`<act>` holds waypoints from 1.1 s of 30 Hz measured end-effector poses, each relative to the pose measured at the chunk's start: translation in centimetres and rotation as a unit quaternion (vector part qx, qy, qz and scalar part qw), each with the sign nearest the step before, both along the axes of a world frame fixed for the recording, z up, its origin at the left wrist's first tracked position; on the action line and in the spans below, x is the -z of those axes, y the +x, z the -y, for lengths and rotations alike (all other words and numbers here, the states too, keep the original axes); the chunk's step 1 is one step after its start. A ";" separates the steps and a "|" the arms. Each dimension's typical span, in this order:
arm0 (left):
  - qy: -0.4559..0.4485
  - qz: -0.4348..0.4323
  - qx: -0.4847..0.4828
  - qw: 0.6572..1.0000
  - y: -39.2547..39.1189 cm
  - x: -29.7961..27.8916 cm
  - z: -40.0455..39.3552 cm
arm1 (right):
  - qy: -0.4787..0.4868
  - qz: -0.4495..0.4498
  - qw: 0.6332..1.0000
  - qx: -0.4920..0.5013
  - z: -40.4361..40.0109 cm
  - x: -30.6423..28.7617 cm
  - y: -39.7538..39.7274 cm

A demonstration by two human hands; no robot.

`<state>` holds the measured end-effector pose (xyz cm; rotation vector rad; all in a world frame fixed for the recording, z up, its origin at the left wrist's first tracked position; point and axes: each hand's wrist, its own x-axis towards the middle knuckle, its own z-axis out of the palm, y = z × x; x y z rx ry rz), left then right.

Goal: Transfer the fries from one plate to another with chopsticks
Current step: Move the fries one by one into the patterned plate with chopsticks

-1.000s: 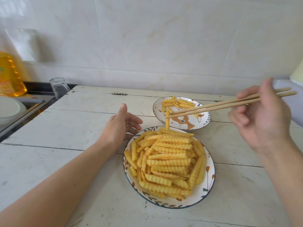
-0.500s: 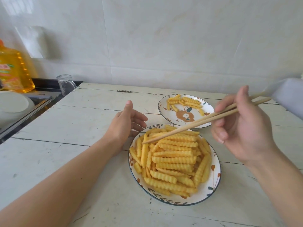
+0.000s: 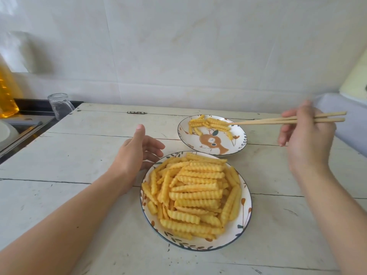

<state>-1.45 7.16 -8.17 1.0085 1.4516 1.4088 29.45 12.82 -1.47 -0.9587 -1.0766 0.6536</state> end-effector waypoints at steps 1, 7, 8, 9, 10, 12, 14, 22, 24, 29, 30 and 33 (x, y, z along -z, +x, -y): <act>0.001 0.000 0.000 1.000 0.0 0.0 0.0 | 0.007 0.054 0.998 0.028 -0.3 0.6 0.1; 0.005 -0.006 0.006 1.000 -0.2 0.4 -0.1 | 0.018 0.158 0.986 0.051 -1.1 2.1 -0.2; 0.006 -0.010 0.006 1.000 -0.2 0.4 -0.2 | 0.022 0.180 0.982 0.052 -1.2 2.3 -0.2; 0.007 -0.010 0.006 1.000 -0.1 0.4 -0.2 | 0.022 0.196 0.979 0.051 -1.3 2.4 -0.3; 0.007 -0.010 0.006 1.000 -0.1 0.4 -0.3 | 0.018 0.205 0.978 0.046 -1.4 2.5 -0.4; 0.006 -0.008 0.006 1.000 -0.1 0.4 -0.2 | 0.005 0.210 0.977 0.042 -1.1 2.4 -0.6; 0.005 -0.009 0.009 1.000 -0.1 0.1 0.0 | -0.003 0.191 0.980 0.050 -0.4 1.6 -0.8; 0.014 -0.026 0.011 0.999 0.0 0.2 0.6 | -0.017 -0.004 0.999 -0.037 6.1 -6.2 1.5; 0.013 -0.031 0.011 0.999 0.0 0.3 0.6 | -0.036 0.009 0.999 -0.029 8.4 -6.6 2.1; 0.016 -0.036 0.009 0.999 0.2 0.3 0.9 | -0.070 0.061 0.996 -0.004 11.4 -5.7 2.3; 0.016 -0.035 0.009 0.999 0.2 0.2 0.9 | -0.073 0.071 0.995 -0.010 11.6 -5.6 2.1; 0.014 -0.036 0.009 0.999 0.1 0.2 1.0 | -0.078 0.121 0.989 -0.032 12.1 -5.0 1.5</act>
